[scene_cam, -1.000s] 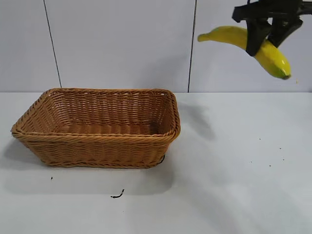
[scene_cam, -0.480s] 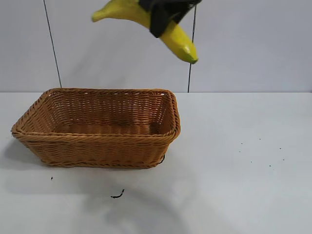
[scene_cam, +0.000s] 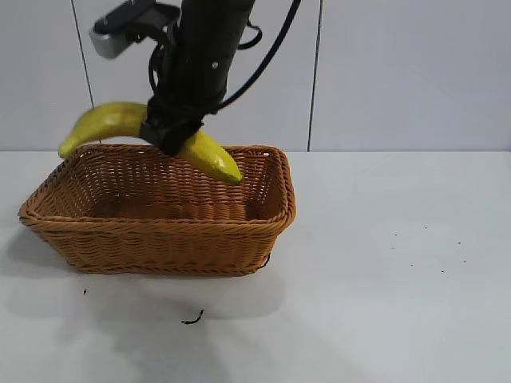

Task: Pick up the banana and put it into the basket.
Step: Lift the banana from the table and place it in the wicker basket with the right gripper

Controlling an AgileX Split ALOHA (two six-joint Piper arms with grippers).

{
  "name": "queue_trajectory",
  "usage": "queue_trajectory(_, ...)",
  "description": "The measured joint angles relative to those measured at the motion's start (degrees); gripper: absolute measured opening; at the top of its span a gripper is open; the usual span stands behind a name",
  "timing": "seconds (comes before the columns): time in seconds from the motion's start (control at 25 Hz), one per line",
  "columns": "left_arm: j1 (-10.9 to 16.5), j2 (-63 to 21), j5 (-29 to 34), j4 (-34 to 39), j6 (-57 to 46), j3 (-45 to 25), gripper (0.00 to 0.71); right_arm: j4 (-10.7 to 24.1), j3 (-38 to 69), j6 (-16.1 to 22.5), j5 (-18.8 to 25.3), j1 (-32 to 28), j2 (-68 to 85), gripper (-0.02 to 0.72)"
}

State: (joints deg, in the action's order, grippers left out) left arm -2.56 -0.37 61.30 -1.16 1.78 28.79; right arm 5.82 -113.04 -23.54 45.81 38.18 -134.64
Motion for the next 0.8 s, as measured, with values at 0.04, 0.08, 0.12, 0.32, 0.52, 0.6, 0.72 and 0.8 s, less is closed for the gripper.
queue_trajectory(0.04,0.0,0.0,0.0,0.0,0.0,0.0,0.635,0.02,0.0,0.17,-0.21,0.0,0.0,0.293)
queue_trajectory(0.08,0.0,0.0,0.0,0.0,0.0,0.0,0.635,0.07,0.0,0.17,-0.42,0.0,0.0,0.293)
queue_trajectory(0.12,0.0,0.0,0.0,0.0,0.0,0.0,0.635,0.07,0.0,0.22,-0.37,0.0,0.0,0.293)
queue_trajectory(0.32,0.0,0.0,0.0,0.0,0.0,0.0,0.635,-0.46,0.0,0.48,0.23,0.0,0.0,0.298)
queue_trajectory(0.52,0.0,0.0,0.0,0.0,0.0,0.0,0.635,-0.82,0.0,3.99,1.87,0.0,0.2,0.595)
queue_trajectory(0.6,0.0,0.0,0.0,0.0,0.0,0.0,0.635,-0.56,0.0,7.12,3.28,0.0,0.89,0.637)
queue_trajectory(0.72,0.0,0.0,0.0,0.0,0.0,0.0,0.635,0.64,-1.09,11.72,5.37,0.0,3.11,0.654)
queue_trajectory(0.8,0.0,0.0,0.0,0.0,0.0,0.0,0.635,0.91,-2.86,14.0,6.66,-0.17,4.8,0.657)
